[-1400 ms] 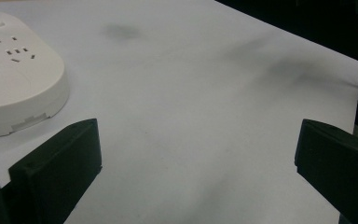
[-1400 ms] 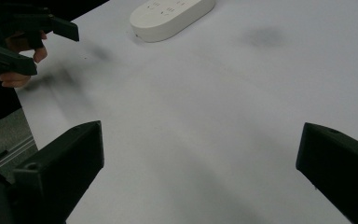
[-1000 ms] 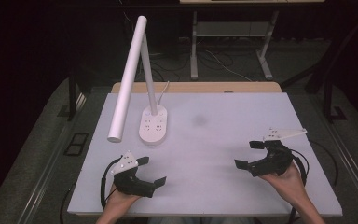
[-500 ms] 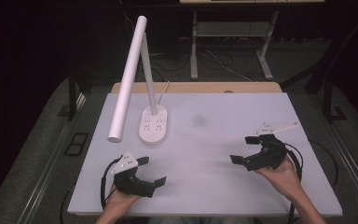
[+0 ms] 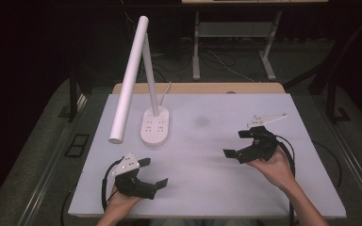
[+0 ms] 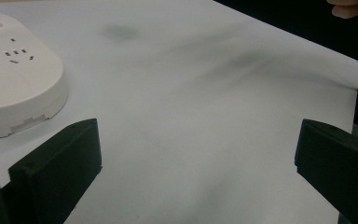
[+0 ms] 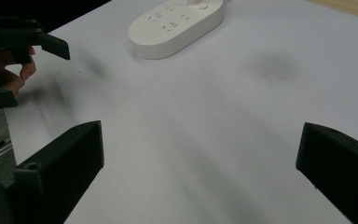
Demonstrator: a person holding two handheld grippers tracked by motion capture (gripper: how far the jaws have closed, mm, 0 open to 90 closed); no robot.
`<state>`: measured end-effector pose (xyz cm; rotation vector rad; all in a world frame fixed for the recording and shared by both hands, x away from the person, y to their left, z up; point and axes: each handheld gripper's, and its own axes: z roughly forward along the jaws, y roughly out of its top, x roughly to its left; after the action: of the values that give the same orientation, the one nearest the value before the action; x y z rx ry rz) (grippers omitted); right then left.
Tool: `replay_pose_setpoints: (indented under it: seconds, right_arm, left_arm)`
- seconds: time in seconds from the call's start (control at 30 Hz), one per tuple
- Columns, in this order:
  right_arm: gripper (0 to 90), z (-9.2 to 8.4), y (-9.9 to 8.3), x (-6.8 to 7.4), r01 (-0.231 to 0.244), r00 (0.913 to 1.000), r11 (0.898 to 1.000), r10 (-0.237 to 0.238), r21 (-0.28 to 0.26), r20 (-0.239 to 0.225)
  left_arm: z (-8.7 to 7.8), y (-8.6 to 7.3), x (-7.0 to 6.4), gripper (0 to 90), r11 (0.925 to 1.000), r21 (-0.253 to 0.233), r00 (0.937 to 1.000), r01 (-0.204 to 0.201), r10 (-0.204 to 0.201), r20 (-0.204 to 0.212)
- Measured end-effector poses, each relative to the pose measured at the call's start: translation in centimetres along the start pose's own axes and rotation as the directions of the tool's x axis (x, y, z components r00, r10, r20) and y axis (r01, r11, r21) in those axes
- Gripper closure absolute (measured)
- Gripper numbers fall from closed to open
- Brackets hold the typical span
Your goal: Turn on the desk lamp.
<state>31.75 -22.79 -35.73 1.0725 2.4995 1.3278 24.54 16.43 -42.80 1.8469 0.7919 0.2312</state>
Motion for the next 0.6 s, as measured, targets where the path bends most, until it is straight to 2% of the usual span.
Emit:
replay_pose_setpoints:
  seconds: [0.6]
  right_arm:
    - [0.5,3.0,2.6,0.3,0.033,0.9993,0.999,-0.033,0.041,-0.016]
  left_arm:
    - [-0.1,0.0,0.0,0.0,1.0000,0.002,1.0000,-0.005,0.005,0.003]
